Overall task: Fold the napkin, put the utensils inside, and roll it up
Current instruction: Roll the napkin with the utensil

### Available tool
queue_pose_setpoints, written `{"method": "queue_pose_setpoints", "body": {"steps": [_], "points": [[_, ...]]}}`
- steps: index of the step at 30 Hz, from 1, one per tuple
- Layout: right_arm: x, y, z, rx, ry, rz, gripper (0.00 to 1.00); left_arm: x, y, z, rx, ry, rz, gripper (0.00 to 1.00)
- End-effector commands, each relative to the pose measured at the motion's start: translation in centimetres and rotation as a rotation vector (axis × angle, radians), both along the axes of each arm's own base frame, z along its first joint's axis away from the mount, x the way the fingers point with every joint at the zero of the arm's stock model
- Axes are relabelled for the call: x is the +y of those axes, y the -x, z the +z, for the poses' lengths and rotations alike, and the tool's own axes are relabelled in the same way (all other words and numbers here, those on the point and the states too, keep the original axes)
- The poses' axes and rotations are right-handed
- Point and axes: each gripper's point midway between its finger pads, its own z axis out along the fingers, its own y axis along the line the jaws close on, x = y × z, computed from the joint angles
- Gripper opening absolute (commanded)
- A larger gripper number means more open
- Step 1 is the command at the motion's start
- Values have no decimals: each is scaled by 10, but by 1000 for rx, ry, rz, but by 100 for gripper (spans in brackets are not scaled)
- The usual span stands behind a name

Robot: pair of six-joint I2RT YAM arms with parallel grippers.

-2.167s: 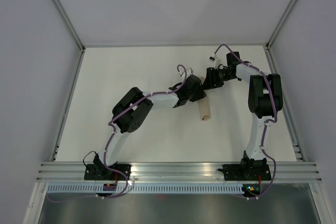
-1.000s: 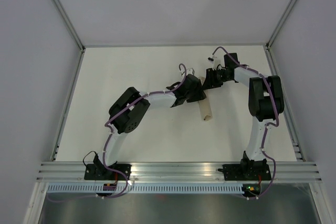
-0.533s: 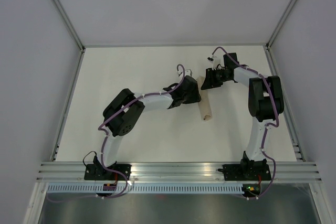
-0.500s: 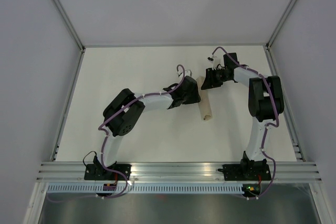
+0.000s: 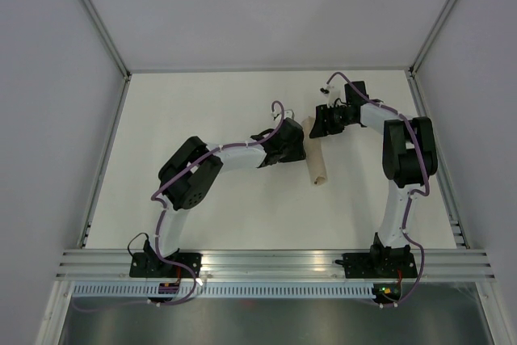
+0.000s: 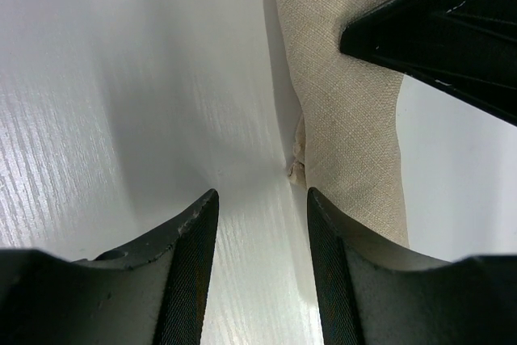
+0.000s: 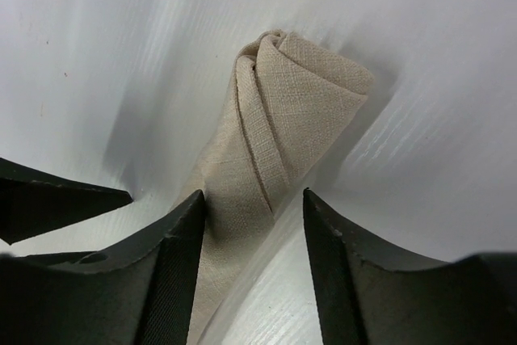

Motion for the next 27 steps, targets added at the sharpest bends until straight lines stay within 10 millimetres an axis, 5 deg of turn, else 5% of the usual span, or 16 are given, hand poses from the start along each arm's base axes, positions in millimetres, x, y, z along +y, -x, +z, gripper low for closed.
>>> {"method": "queue_pose_setpoints", "body": {"steps": [1, 11, 15, 20, 24, 25, 27], "points": [[2, -9, 34, -85, -24, 21, 59, 1, -1, -5, -5, -56, -29, 53], [21, -11, 87, -153, -145, 106, 68, -2, -8, 6, -26, -48, -45, 53], [19, -18, 121, -222, -169, 80, 68, 2, -11, 32, -63, -26, -48, 53], [-12, -32, 158, -290, -179, -35, 69, 20, -15, 80, -141, -3, -47, 54], [-54, -24, 195, -372, -165, -127, 72, 52, -4, 114, -191, -12, -46, 55], [-72, -22, 200, -386, -148, -164, 72, 60, 1, 136, -228, 3, -43, 56], [-102, -10, 217, -442, -109, -222, 74, 81, 10, 141, -233, -40, -50, 57]]}}
